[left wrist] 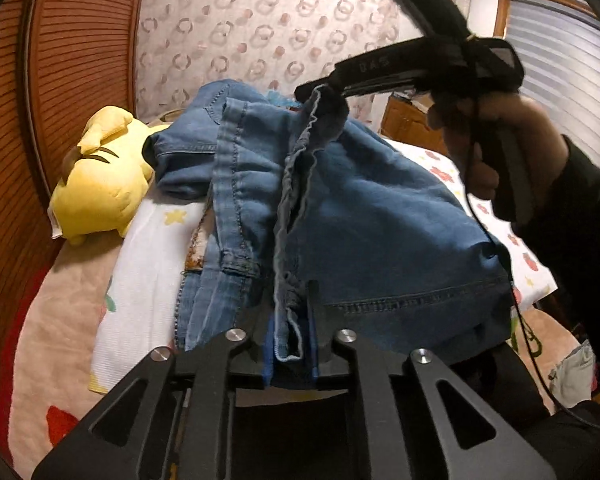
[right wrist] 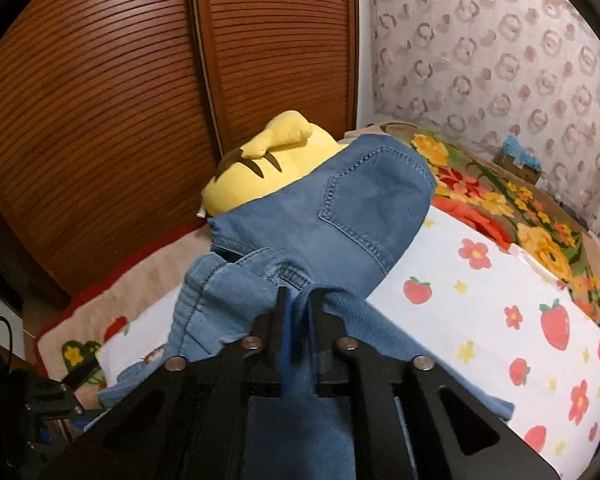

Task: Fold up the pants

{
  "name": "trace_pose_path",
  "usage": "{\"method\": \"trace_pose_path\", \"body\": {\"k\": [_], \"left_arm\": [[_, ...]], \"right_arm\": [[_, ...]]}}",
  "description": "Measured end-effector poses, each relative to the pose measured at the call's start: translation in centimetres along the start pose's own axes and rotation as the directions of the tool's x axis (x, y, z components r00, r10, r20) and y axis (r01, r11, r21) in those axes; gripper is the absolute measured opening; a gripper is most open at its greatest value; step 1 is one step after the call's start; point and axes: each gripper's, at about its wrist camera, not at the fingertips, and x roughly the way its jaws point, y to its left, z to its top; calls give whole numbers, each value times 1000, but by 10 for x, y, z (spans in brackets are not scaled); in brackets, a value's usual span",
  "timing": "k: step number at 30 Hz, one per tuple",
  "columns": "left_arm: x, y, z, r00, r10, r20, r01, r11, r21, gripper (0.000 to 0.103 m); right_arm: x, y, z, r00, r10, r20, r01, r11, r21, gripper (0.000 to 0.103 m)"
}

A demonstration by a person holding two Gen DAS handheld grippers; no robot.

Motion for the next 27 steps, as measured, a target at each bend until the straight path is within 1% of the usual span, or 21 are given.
{"method": "trace_pose_path", "body": {"k": [1, 2, 3, 5, 9, 14, 19, 22, 25, 27], "left_arm": [[0, 1, 1, 1000, 8, 0, -8, 1000, 1, 23], [-1, 1, 2, 1000, 9, 3, -9, 1000, 0, 33], [-2, 2, 3, 1000, 10, 8, -10, 1000, -2, 44], [-5, 2, 5, 1000, 23, 17, -23, 1000, -4, 55], [-9, 1, 9, 999, 36, 38, -36, 999, 4, 57], [-12, -5, 14, 997, 48, 58, -49, 999, 10, 57], [-8, -8, 19, 997, 50, 66, -51, 999, 12, 57], [-3, -10, 20, 997, 48, 59, -49, 999, 13, 57], [0, -14, 20, 997, 55, 52, -57, 998, 23, 57], [2, -16, 21, 997, 60, 47, -61, 998, 27, 57]], "right_arm": [[-3, 1, 3, 1000, -15, 9, 15, 1000, 0, 38], [-8, -2, 3, 1000, -22, 20, 22, 1000, 4, 40], [-11, -2, 4, 999, -23, 27, 23, 1000, 7, 40], [-22, -3, 0, 999, -33, 44, 32, 999, 15, 40], [-56, -16, -18, 996, -54, 71, 53, 998, 19, 40], [-106, -35, -50, 990, -103, 96, 101, 994, 32, 40], [-149, -47, -86, 983, -161, 92, 155, 986, 67, 40], [-165, -47, -108, 981, -179, 78, 172, 981, 91, 40], [-176, -42, -133, 983, -174, 59, 167, 980, 111, 40], [-174, -38, -148, 984, -174, 39, 168, 978, 123, 40]]}}
